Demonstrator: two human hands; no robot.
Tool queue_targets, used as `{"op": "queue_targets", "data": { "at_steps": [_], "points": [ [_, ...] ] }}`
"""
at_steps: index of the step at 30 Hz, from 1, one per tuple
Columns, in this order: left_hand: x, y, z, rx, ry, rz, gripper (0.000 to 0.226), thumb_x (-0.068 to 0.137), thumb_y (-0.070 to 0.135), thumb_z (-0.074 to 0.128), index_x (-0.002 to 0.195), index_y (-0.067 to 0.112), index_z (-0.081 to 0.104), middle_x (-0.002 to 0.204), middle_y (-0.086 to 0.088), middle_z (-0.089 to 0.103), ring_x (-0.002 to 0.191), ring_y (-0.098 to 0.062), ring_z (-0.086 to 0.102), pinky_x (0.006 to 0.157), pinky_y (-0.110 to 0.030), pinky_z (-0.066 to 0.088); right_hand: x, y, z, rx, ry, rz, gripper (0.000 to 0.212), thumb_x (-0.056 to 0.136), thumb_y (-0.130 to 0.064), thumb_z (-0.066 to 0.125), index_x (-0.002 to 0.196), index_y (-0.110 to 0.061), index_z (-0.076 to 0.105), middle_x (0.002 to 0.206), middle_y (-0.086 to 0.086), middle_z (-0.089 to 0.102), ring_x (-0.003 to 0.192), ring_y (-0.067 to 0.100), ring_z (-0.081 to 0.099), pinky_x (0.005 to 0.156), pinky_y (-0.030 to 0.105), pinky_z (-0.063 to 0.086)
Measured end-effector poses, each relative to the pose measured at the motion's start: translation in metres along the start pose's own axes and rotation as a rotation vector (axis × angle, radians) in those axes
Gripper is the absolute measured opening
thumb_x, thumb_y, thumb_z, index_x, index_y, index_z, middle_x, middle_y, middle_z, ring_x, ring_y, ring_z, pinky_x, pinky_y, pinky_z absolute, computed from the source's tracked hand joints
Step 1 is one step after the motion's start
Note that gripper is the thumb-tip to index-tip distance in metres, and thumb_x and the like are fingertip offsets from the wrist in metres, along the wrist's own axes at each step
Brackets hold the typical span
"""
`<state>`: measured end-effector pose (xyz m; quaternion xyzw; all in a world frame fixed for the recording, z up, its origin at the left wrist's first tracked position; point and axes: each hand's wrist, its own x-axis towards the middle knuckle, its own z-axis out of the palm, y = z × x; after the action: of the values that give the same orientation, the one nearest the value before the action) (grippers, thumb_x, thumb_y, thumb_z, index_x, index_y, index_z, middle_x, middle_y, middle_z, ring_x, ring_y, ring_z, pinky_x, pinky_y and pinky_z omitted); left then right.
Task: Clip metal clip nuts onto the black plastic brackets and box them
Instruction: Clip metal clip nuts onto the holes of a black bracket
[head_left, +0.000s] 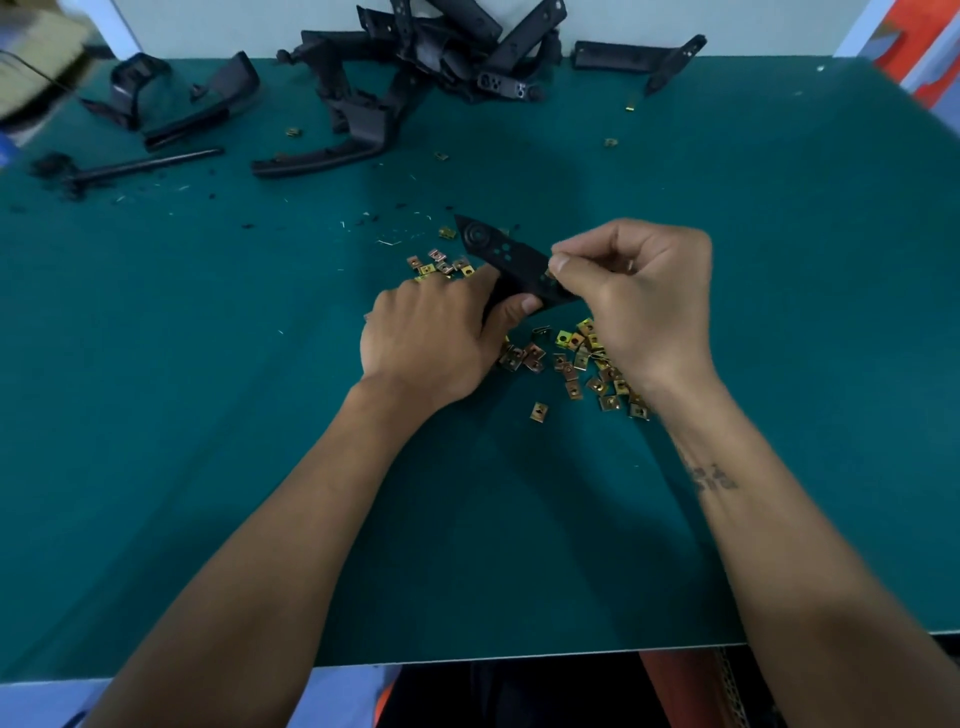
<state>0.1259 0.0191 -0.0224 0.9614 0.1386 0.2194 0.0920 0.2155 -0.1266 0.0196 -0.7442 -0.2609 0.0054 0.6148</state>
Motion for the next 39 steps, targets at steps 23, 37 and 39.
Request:
{"op": "queue_targets", "data": {
  "at_steps": [23, 37, 39],
  "points": [
    [0.021, -0.026, 0.004, 0.082, 0.054, -0.125, 0.069, 0.096, 0.077, 0.019, 0.099, 0.022, 0.059, 0.087, -0.017, 0.068, 0.078, -0.046, 0.065, 0.061, -0.04, 0.037, 0.004, 0.022, 0.047, -0.529, 0.015, -0.469, 0.024, 0.096, -0.005, 0.066, 0.117, 0.005, 0.064, 0.126, 0.013, 0.059, 0.118, 0.03, 0.058, 0.099, 0.038, 0.048],
    [0.022, -0.025, 0.007, 0.107, 0.048, -0.153, 0.064, 0.098, 0.073, 0.027, 0.106, 0.02, 0.062, 0.089, -0.017, 0.069, 0.08, -0.045, 0.065, 0.061, -0.04, 0.035, 0.041, 0.024, -0.003, -0.109, -0.265, -0.006, 0.008, 0.091, -0.013, 0.073, 0.098, -0.012, 0.076, 0.098, 0.006, 0.074, 0.086, 0.03, 0.069, 0.085, 0.046, 0.054],
    [0.021, -0.025, 0.006, 0.114, 0.056, -0.155, 0.063, 0.099, 0.072, 0.028, 0.107, 0.019, 0.062, 0.086, -0.017, 0.069, 0.078, -0.045, 0.065, 0.059, -0.039, 0.035, 0.038, 0.031, -0.014, -0.266, -0.425, 0.035, 0.008, 0.089, -0.011, 0.076, 0.083, -0.017, 0.077, 0.082, 0.004, 0.074, 0.074, 0.023, 0.065, 0.073, 0.04, 0.052]
  ]
}}
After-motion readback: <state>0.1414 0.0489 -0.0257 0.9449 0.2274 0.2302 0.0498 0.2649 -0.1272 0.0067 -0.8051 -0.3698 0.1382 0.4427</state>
